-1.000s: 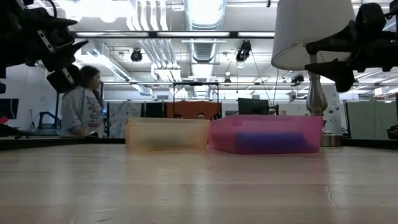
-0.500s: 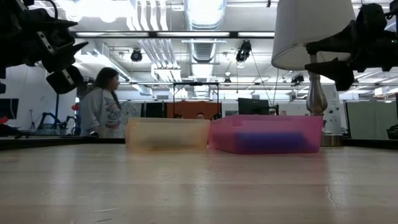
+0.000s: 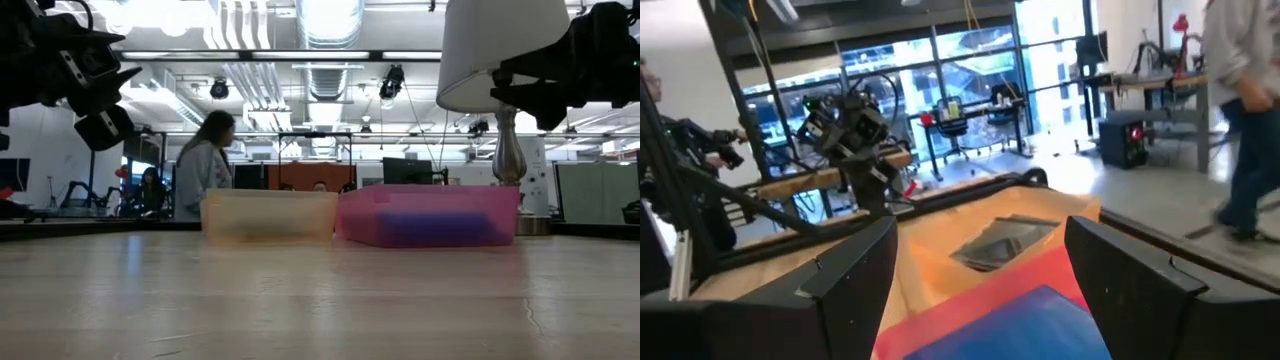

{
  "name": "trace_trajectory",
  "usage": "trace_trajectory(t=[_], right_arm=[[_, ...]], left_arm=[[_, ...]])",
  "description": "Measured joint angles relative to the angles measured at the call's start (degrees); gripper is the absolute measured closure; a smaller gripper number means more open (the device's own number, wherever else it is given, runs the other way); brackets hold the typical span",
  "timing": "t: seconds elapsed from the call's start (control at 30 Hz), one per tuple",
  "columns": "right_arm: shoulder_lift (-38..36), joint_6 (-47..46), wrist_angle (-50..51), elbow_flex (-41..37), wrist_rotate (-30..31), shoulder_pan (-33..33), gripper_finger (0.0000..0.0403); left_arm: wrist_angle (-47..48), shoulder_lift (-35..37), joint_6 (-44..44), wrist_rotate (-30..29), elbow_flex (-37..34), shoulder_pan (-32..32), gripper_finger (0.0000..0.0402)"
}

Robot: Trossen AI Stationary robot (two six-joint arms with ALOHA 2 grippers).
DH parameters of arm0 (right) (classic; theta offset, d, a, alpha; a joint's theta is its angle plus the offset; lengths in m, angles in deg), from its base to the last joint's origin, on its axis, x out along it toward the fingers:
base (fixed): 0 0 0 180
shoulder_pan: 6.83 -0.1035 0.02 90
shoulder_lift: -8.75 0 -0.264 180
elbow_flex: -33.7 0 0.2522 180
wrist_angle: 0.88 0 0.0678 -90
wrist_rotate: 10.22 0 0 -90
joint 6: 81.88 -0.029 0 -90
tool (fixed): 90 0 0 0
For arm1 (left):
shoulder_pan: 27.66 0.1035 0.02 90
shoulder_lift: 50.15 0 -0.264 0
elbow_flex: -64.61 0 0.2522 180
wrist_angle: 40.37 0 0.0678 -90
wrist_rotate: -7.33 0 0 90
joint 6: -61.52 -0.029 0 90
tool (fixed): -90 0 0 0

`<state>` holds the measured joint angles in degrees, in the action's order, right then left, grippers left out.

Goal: Pick & place jewel cases by type
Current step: Return to Home Position

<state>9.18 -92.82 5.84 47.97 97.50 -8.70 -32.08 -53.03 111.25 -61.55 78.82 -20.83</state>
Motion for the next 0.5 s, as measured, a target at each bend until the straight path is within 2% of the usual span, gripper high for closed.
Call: trace_trajectory(t=[0.5], right_arm=[[0.4,-1.1,0.4,0.0,0.0,0.0,0.0119]], left_arm=[[0.0,0.0,0.0,0.0,0.0,0.0,0.0268]])
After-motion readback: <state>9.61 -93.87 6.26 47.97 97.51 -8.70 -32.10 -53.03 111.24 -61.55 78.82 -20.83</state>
